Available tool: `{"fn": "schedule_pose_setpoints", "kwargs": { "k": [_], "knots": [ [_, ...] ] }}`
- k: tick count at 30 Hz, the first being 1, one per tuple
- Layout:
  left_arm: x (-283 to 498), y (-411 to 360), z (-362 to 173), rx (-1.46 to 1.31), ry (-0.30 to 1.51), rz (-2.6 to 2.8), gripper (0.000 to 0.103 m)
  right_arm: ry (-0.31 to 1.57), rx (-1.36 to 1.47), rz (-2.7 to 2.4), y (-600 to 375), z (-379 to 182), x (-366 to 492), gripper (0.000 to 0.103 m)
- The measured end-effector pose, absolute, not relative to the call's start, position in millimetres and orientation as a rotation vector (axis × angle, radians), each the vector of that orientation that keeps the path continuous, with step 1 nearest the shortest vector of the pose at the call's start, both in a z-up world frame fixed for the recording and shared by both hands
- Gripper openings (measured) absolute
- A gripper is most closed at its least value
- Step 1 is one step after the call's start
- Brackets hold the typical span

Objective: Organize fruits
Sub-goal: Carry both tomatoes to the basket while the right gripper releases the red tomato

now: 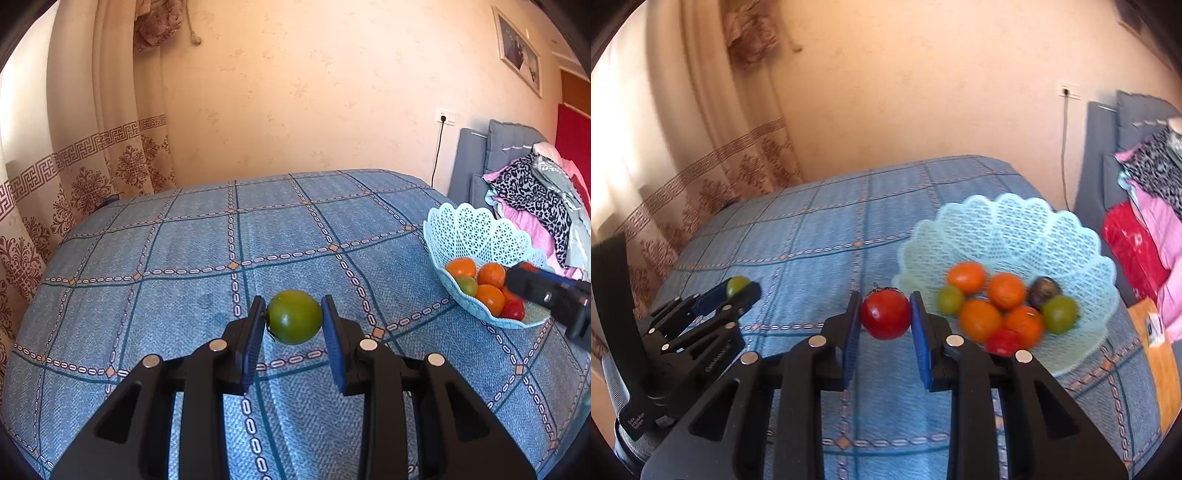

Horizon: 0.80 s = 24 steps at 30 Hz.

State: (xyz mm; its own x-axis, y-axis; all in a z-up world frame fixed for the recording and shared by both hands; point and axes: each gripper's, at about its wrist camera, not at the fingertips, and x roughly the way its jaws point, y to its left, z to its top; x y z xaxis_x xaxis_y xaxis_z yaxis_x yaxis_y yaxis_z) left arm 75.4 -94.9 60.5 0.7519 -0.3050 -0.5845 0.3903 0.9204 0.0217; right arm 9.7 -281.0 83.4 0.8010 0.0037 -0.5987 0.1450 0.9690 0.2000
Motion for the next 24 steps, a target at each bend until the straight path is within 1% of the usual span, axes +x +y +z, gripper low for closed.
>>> {"fn": "schedule_pose_setpoints", "kwargs": {
  "k": [7, 16, 24],
  "knots": [
    [67, -103, 45, 0.180, 0.652, -0.379, 0.032, 0.627, 0.295, -0.153, -324, 81, -5, 0.027],
    [61, -109, 51, 0.187, 0.653, -0.376, 0.032, 0.644, 0.351, -0.218, -370, 66, -2, 0.027],
    [59, -126, 55, 0.209, 0.656, -0.398, 0.032, 0.666, 0.385, -0.217, -391, 55, 12, 0.027]
  ]
}}
